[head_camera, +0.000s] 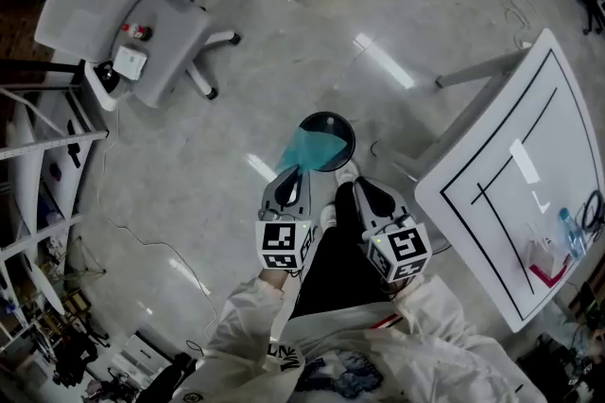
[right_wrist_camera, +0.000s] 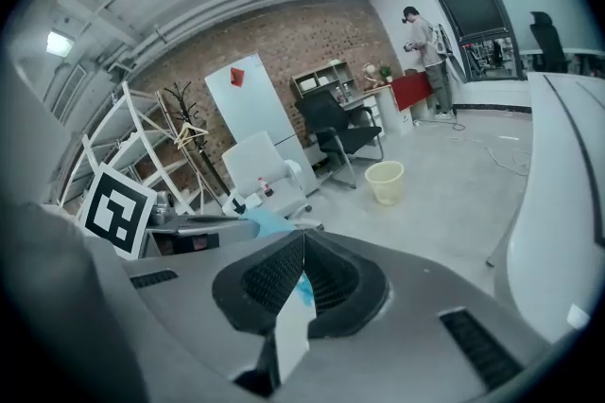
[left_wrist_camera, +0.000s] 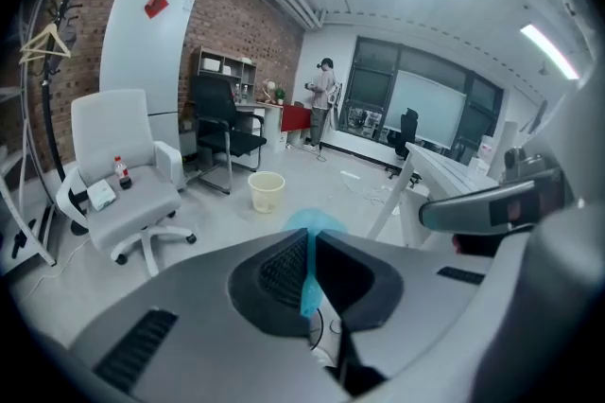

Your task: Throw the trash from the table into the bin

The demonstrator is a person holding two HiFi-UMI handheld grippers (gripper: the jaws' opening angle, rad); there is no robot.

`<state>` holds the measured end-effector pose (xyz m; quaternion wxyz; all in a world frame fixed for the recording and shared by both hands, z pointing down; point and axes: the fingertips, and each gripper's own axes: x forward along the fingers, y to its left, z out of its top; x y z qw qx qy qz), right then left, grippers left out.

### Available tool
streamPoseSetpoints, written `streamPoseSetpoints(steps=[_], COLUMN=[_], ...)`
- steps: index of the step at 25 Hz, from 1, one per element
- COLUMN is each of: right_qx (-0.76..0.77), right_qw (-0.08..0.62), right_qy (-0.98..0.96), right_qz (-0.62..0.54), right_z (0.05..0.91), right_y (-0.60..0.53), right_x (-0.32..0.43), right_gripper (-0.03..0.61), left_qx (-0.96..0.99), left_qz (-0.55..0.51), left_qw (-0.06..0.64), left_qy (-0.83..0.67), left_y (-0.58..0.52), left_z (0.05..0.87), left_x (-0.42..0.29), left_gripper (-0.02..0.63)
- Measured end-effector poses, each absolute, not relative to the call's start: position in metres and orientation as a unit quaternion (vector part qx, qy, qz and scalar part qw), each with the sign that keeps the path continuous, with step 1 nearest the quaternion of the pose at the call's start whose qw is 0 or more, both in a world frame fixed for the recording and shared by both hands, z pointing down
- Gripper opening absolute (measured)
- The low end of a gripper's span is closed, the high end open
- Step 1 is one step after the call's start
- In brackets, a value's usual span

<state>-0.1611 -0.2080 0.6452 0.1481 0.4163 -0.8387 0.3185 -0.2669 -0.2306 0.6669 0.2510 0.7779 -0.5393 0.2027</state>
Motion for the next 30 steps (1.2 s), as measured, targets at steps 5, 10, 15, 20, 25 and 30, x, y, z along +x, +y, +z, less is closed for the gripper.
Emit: streamPoseSetpoints(steps=[5, 10, 15, 20, 25, 30], right_qx=[0.424, 0.437, 0.443, 0.452, 0.454, 0.46], right_qw=[0.154, 0.158, 0.155, 0.155, 0.151, 0.151], right_qy=[-0.83, -0.823, -0.825, -0.822, -0.824, -0.82], right_qz=[0.327, 0.327, 0.316, 0.311, 0.303, 0.306], right_z=[0.684, 0.739, 0.78, 0.825, 0.866, 0.901], right_y=[-0.21, -0.21, -0.209, -0.218, -0.232, -0.241], right_x=[-0.153, -0.135, -0.13, -0.137, -0.137, -0.135], right_gripper=[0.02, 0.02, 0.02, 0.02, 0.02, 0.021], left_qx=[0.776, 0.772, 0.778, 0.78, 0.78, 0.772], left_qz=[0.206, 0.204, 0.192, 0.198, 0.21, 0.227], left_qw=[0.284, 0.304, 0.297, 0.296, 0.294, 0.295], left_qy=[-0.524, -0.52, -0.519, -0.514, -0.511, -0.515], left_y=[-0.224, -0.228, -0.235, -0.238, -0.236, -0.237], left_z=[0.725, 0.793, 0.835, 0.878, 0.928, 0.974], left_x=[-0.259, -0.25, -0.242, -0.241, -0.242, -0.247], left_gripper=[0.009, 0.011, 0.011, 0.011, 0.009, 0.011])
